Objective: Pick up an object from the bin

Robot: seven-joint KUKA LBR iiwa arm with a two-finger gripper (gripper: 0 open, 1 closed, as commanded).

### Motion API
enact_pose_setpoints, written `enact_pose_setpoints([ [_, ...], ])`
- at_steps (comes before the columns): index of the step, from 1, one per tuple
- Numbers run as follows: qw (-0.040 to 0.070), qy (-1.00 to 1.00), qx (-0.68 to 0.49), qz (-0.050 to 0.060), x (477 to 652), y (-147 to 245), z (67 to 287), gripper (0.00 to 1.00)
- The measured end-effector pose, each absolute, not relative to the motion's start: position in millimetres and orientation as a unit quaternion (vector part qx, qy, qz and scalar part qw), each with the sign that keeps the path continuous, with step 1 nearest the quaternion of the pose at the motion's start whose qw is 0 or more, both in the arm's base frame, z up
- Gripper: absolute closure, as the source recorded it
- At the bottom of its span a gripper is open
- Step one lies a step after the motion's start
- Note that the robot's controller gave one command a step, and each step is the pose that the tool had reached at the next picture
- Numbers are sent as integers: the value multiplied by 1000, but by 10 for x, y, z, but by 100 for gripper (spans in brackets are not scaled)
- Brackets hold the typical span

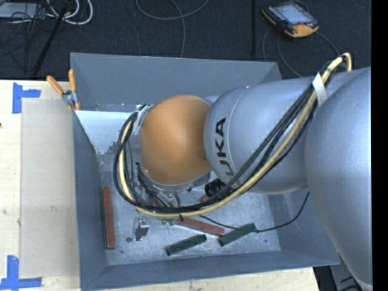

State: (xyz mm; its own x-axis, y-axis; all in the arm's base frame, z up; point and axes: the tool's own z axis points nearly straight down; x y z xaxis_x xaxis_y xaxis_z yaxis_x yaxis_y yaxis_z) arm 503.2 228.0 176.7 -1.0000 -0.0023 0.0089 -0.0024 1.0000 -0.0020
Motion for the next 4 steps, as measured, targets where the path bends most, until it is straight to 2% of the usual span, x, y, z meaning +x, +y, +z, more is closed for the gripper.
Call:
enact_pose_setpoints([
  [1, 1, -1000, -1, 0, 5055, 2267, 1804, 0],
  [2, 0, -999, 49, 0, 5127, 1557, 1146, 0],
  [3, 3, -996, 85, 1, 5717, 1436, 1374, 0],
  [4, 1, -984, 178, 0, 5115, 914, 1332, 0],
])
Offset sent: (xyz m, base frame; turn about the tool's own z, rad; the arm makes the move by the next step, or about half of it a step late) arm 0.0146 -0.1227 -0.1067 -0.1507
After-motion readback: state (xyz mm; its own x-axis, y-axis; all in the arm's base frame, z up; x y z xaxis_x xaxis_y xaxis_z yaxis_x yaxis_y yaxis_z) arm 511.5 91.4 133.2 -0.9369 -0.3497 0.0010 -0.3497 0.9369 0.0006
